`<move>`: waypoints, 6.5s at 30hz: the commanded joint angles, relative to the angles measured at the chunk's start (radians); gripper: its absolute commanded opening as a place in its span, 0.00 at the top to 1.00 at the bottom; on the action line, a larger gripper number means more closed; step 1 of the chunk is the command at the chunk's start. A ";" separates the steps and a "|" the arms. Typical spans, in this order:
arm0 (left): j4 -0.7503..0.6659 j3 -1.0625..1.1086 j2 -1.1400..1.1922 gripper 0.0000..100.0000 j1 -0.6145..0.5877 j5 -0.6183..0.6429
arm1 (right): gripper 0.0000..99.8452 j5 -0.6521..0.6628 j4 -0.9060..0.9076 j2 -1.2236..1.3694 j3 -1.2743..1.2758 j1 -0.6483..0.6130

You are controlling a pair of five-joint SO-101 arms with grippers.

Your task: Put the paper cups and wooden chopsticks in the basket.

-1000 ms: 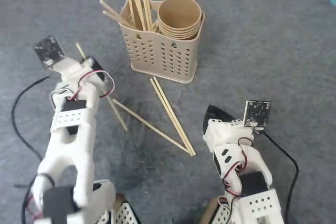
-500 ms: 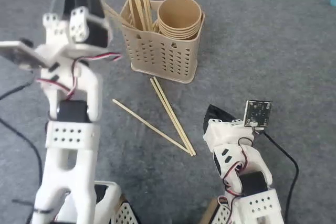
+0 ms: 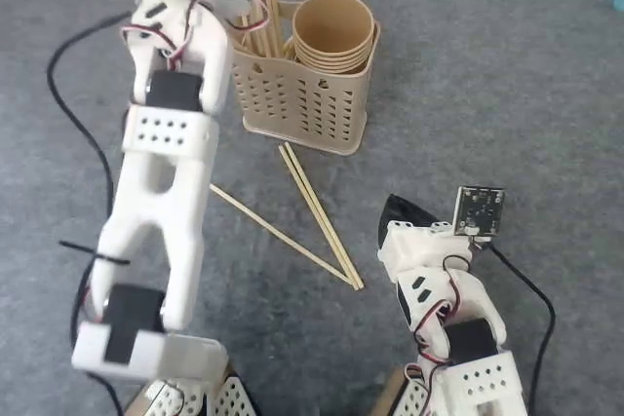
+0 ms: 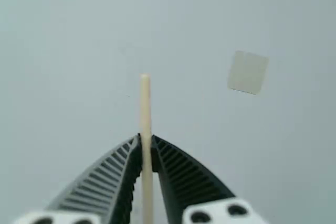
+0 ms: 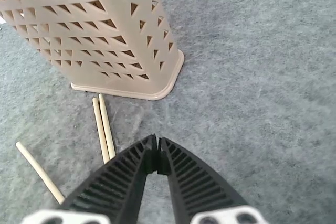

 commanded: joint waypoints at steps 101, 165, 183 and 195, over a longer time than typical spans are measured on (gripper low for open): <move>0.769 0.550 0.219 0.95 -0.152 0.519 | 0.99 0.041 0.012 -0.024 0.017 0.007; 0.002 1.417 -0.816 0.99 -0.261 0.473 | 0.94 0.183 -0.417 1.736 -0.957 -0.312; 0.003 1.423 -0.815 0.99 -0.261 0.473 | 0.91 0.183 -0.180 1.925 -1.206 -0.318; -0.003 1.293 -0.548 0.99 -0.242 0.470 | 0.99 0.183 -0.165 1.735 -1.065 -0.320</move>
